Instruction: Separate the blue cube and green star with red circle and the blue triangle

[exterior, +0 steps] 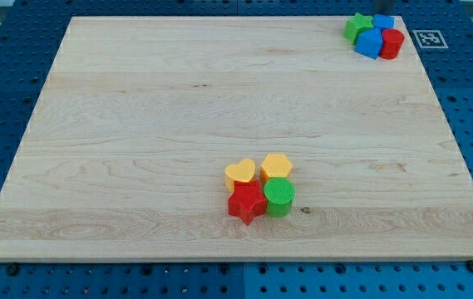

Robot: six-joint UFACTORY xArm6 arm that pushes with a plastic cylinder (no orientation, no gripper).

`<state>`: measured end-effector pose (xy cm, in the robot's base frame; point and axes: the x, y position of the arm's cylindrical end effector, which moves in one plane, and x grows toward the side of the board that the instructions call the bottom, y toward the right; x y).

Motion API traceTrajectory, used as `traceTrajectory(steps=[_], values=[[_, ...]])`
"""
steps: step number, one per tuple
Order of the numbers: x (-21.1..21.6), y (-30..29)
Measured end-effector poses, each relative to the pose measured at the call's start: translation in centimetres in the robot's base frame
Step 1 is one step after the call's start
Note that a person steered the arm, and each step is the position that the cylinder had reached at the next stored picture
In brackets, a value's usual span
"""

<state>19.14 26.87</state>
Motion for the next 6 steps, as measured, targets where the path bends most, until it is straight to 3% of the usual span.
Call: traceTrajectory(steps=[3,6], values=[[3.0,4.7],[3.8,-1.5]])
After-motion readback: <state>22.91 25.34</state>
